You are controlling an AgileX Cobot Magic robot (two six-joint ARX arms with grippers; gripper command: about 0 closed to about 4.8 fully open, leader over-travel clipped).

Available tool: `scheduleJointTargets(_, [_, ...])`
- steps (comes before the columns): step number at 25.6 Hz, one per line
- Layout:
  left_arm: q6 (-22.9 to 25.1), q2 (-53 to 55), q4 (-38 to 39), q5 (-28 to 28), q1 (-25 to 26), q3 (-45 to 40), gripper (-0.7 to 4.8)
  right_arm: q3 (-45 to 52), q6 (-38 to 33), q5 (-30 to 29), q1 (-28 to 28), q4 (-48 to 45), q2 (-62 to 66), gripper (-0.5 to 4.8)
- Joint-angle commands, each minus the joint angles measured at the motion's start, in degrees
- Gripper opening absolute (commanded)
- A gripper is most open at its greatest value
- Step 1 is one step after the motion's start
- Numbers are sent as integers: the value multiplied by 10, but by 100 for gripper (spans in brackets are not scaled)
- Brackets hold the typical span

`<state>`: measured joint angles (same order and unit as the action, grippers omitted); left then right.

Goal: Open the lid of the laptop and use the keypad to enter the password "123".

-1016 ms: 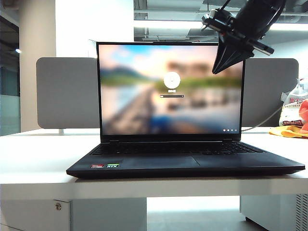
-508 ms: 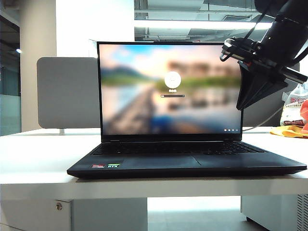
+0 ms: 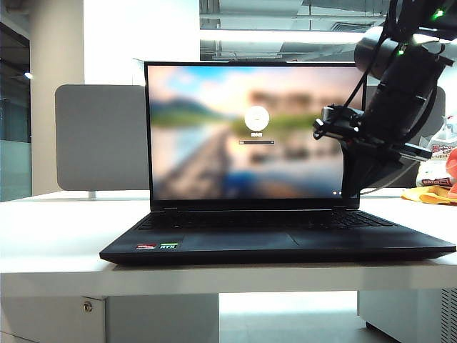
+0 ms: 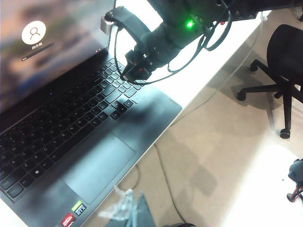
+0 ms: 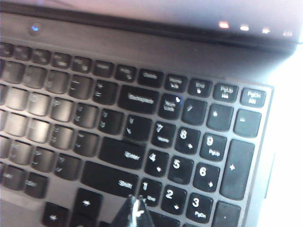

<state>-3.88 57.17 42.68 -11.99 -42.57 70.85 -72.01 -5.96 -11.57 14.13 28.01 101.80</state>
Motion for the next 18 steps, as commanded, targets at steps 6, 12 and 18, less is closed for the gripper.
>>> scheduleJointTargets(6, [5,1,-3,-3,-1,3,-4,-3,0,0,0,-15,35,-8])
scheduleJointTargets(12, [5,1,-3,-3,-1,3,-4,-3,0,0,0,-24,47,-8])
scheduleJointTargets(18, [5,1,-3,-2,-1,3,-4,-3,5,13,0,-19,28,-8])
